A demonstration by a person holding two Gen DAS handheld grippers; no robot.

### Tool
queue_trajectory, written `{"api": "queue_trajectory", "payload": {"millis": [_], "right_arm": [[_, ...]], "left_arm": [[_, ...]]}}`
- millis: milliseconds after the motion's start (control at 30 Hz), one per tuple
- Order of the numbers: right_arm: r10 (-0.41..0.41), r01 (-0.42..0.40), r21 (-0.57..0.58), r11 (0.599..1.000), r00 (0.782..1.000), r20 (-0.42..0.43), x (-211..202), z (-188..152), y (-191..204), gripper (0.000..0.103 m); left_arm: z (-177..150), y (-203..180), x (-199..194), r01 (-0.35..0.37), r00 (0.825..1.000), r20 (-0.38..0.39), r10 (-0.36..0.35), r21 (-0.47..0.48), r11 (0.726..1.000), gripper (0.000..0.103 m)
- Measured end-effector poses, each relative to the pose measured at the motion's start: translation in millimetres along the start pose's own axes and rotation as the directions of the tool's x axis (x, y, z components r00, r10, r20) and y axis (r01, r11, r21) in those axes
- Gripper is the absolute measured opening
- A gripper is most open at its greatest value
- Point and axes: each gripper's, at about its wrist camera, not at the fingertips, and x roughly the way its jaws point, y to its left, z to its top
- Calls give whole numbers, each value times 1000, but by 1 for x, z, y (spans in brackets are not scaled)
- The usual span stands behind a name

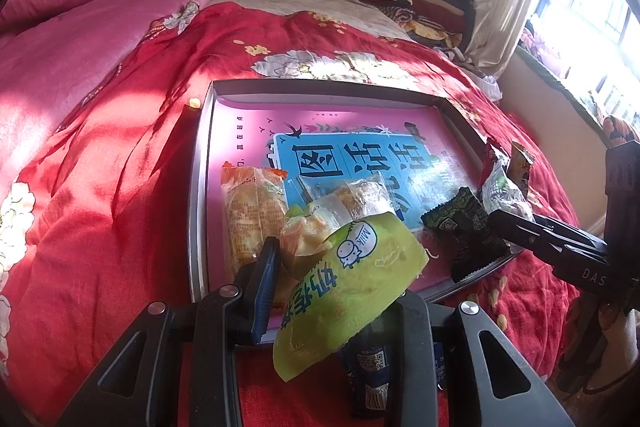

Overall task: Organize snacks
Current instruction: 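Lower and release yellow-green packet in tray with left tool while right tool releases candy bag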

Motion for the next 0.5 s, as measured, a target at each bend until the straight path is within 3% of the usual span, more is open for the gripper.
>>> {"api": "queue_trajectory", "payload": {"millis": [500], "right_arm": [[-34, 34, 3, 999, 999, 24, -4, 0, -3, 46]], "left_arm": [[-1, -2, 0, -3, 1000, 1, 3, 7, 1000, 34]]}}
